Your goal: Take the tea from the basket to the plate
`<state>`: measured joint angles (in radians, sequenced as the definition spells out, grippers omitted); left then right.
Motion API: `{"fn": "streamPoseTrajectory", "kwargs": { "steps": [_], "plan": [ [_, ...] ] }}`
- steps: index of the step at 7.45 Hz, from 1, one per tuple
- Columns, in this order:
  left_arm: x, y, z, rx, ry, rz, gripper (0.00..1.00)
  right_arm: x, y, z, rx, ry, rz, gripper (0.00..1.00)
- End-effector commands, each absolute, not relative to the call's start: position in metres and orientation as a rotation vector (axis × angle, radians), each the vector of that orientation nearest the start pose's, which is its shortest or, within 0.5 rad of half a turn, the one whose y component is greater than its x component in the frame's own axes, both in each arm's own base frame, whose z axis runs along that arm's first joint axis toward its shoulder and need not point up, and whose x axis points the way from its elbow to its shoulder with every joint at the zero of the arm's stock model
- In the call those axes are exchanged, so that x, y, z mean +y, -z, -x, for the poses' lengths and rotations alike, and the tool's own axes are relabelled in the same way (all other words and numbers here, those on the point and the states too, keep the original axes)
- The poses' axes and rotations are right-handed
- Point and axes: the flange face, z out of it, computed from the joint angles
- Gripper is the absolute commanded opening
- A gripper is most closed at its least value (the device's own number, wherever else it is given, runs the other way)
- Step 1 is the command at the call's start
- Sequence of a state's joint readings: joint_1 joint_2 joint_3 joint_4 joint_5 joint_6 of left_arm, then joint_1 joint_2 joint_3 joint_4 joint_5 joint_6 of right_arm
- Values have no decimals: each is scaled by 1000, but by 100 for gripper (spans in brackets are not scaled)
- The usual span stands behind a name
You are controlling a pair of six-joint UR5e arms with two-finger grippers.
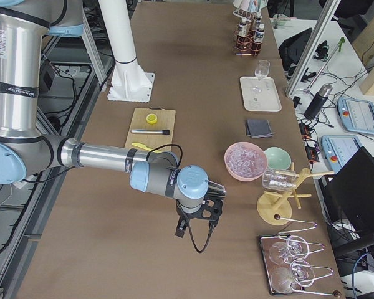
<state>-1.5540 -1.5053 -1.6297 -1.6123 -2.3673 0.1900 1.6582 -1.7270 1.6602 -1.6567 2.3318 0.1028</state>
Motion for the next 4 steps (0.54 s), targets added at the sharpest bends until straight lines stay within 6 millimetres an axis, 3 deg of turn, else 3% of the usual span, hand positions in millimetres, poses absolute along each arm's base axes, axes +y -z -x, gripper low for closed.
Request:
{"fn": "streamPoseTrajectory", "kwargs": {
  "steps": [1, 4],
  "plan": [
    [-468, -650, 59, 792, -215, -126, 98, -404, -697, -100, -760, -242, 157, 100],
    [-467, -653, 61, 784, -272, -150, 98, -399, -701, -100, -760, -246, 167, 100]
  ]
}}
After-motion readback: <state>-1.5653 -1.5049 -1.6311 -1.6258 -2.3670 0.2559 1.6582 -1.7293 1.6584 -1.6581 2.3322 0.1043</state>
